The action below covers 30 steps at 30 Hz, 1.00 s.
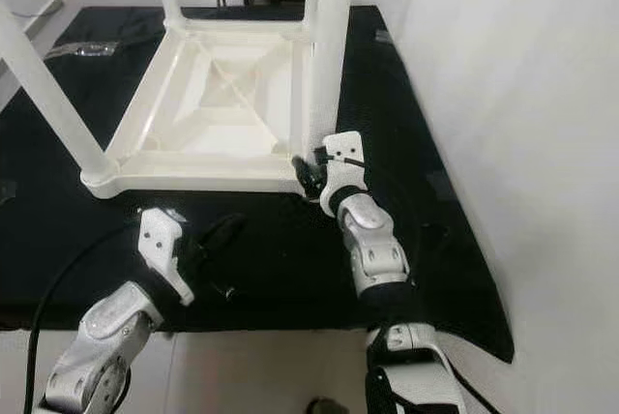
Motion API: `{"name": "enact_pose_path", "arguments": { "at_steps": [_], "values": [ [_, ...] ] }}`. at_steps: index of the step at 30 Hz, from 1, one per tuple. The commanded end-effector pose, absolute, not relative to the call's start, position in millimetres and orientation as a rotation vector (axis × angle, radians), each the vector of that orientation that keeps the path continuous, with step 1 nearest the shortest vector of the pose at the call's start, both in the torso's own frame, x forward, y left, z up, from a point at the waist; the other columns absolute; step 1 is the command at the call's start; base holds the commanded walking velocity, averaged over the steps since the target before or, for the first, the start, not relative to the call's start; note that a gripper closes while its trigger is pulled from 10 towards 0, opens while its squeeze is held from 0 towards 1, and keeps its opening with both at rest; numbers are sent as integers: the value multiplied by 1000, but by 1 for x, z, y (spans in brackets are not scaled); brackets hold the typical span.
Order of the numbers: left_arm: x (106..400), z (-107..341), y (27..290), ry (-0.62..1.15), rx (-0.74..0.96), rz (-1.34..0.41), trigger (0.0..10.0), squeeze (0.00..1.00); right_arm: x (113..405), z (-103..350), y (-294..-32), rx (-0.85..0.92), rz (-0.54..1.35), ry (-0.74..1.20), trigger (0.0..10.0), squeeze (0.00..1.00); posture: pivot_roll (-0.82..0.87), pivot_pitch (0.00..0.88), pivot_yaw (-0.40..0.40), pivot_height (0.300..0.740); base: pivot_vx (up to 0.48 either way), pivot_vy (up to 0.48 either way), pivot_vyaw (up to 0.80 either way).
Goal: Building children table
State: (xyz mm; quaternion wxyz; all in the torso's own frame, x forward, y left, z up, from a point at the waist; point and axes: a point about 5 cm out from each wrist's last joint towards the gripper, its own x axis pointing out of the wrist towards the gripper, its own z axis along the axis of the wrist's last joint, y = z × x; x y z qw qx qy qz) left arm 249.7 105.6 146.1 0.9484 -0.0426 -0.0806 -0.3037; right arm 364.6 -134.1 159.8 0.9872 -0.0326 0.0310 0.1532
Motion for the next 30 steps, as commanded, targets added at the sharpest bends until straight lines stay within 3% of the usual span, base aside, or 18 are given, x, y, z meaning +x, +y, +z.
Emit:
{"name": "enact_pose_path", "arguments": {
  "at_steps": [1,2,3,5,7,9,12,13,15,16,17,18,30],
  "values": [
    [249,143,105,-144,-98,-621,10000,0,372,179,-128,-74,440,17,10000,0,11,144,-21,740,0,0,0],
    [249,143,105,-144,-98,-621,10000,0,372,179,-128,-74,440,17,10000,0,11,144,-21,740,0,0,0],
    [249,143,105,-146,-96,-620,10000,0,379,197,-126,-62,587,-40,10000,0,13,143,-24,740,0,0,0],
    [249,143,105,-146,-96,-619,10000,0,381,204,-124,-56,678,-57,10000,0,14,141,-26,740,0,0,0],
    [249,143,105,-146,-96,-619,10000,0,381,204,-124,-56,678,-57,10000,0,14,141,-26,740,0,0,0],
    [249,142,104,-146,-95,-618,10000,0,377,205,-120,-87,885,-36,10000,0,25,138,-28,740,0,0,0],
    [249,142,104,-146,-94,-617,10000,0,375,204,-119,-103,962,-25,10000,0,27,138,-28,740,0,0,0],
    [249,142,104,-146,-94,-617,10000,0,370,201,-120,-98,1080,7,10000,0,30,137,-29,740,0,0,0],
    [248,142,104,-145,-94,-617,10000,0,372,200,-120,-81,1081,20,10000,0,30,138,-28,740,0,0,0],
    [248,142,104,-145,-93,-617,10000,0,374,199,-121,-68,1075,30,3059,0,30,139,-27,740,0,0,0],
    [248,142,104,-145,-93,-617,10000,0,374,199,-121,-68,1075,30,3059,0,30,139,-27,740,0,0,0],
    [248,142,104,-145,-93,-617,10000,0,375,199,-123,-62,1060,32,0,0,31,140,-26,740,0,0,0],
    [247,141,105,-139,-94,-621,10000,0,377,191,-136,-47,1007,22,0,0,30,136,-18,740,0,0,0]
  ]
}}
